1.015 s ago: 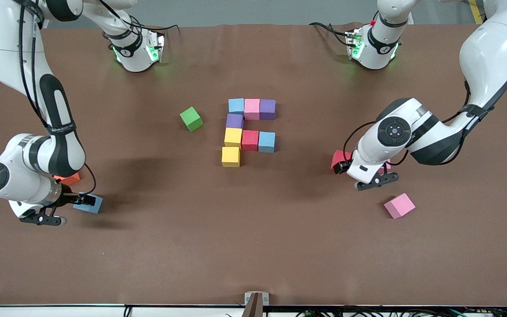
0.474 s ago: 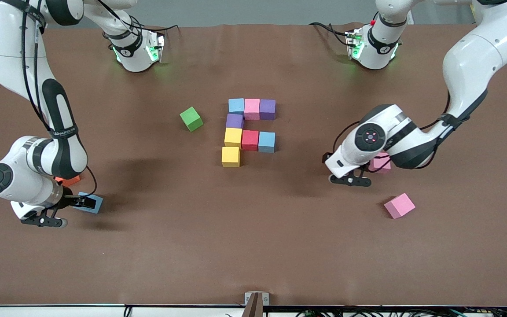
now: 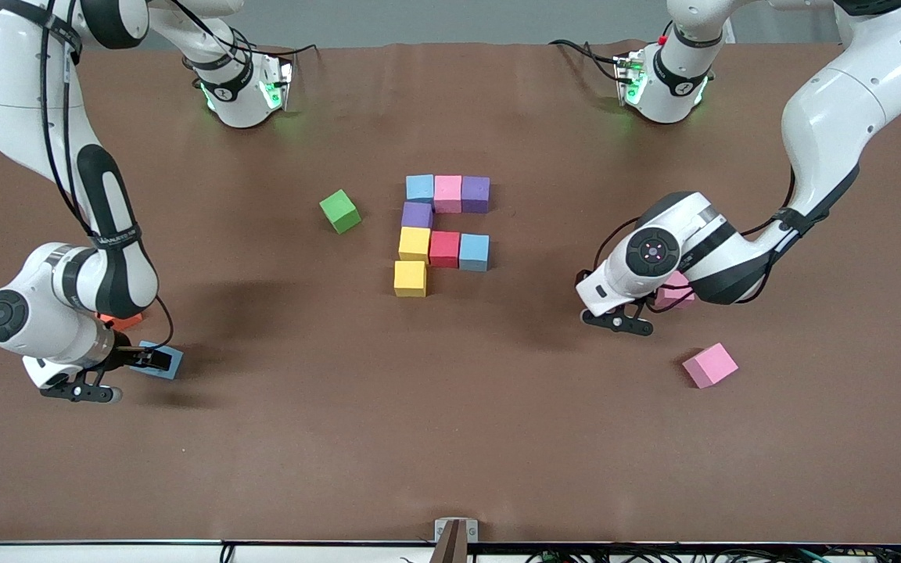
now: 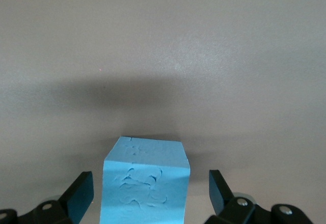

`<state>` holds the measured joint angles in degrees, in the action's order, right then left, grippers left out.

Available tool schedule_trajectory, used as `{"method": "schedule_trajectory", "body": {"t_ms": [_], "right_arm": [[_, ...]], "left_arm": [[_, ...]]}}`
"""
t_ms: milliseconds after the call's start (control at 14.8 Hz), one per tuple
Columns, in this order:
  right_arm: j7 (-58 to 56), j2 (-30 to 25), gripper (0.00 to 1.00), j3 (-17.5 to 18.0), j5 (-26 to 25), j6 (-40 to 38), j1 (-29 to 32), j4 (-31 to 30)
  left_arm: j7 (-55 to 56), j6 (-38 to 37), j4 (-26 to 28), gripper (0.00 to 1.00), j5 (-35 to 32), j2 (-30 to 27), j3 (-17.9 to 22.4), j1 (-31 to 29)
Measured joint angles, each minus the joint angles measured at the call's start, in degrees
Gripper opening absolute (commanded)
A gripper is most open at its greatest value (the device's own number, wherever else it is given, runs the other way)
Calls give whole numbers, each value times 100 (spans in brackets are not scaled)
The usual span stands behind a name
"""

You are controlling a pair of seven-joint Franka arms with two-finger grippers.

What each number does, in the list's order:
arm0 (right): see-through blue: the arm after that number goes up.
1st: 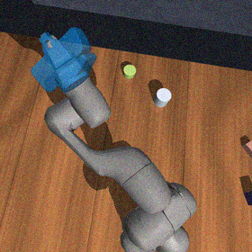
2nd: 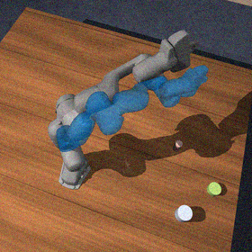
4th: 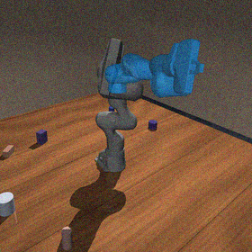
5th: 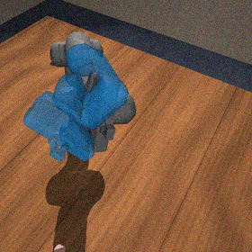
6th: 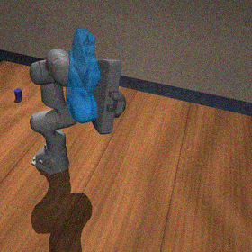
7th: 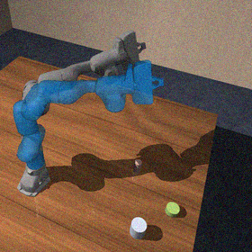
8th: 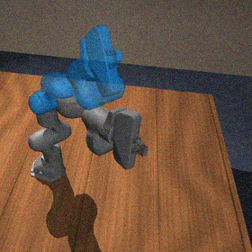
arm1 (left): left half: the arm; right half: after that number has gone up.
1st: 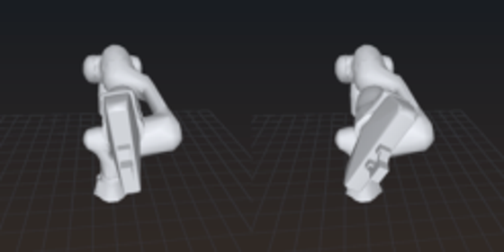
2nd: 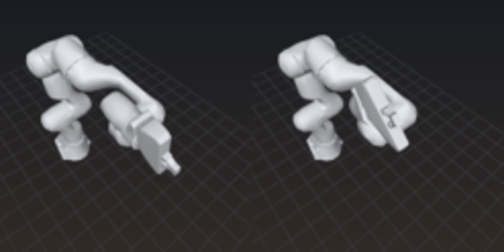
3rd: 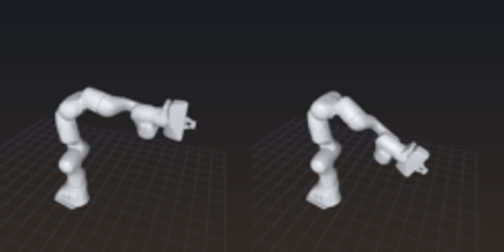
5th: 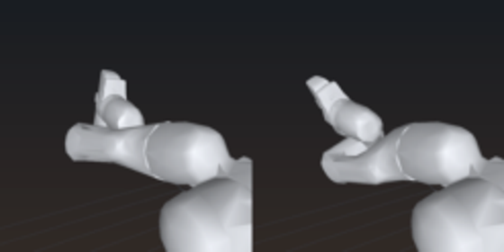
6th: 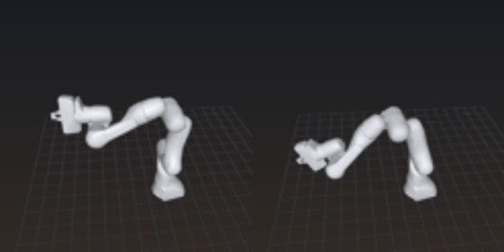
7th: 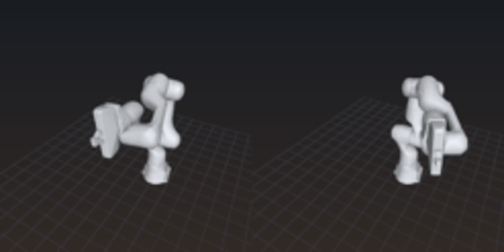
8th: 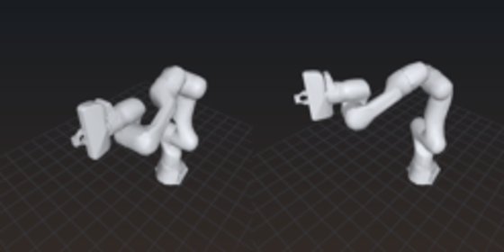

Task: Arrange 11 blocks into digit 3
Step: 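Grasp the blue cube with the right gripper while the left gripper grasps red, then carry the blue cube with the right gripper while the left gripper carries red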

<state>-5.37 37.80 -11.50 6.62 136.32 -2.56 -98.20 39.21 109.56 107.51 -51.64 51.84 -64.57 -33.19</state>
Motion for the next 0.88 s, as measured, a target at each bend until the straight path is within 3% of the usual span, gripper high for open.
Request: {"method": "schedule_trajectory", "body": {"t_ms": [135, 271, 406, 609, 677, 880], "right_arm": [[-3, 0, 100, 5, 0, 27, 0, -50], [-58, 0, 95, 5, 0, 37, 0, -58], [-90, 0, 78, 5, 0, 41, 0, -59], [-231, 0, 58, 7, 0, 41, 0, -60], [-267, 0, 54, 9, 0, 41, 0, -60], [-318, -18, 45, 17, 0, 30, -2, -59]], "left_arm": [[-19, 0, 40, 98, 0, 5, 81, 3], [-19, 32, 99, 90, 0, 17, 162, 5], [-19, 173, 177, 60, 0, 25, 275, 6], [39, 264, 210, 24, 0, 33, 351, -1], [85, 274, 201, 20, 0, 32, 347, -4], [273, 297, 86, 19, 0, 21, 314, -8]]}}
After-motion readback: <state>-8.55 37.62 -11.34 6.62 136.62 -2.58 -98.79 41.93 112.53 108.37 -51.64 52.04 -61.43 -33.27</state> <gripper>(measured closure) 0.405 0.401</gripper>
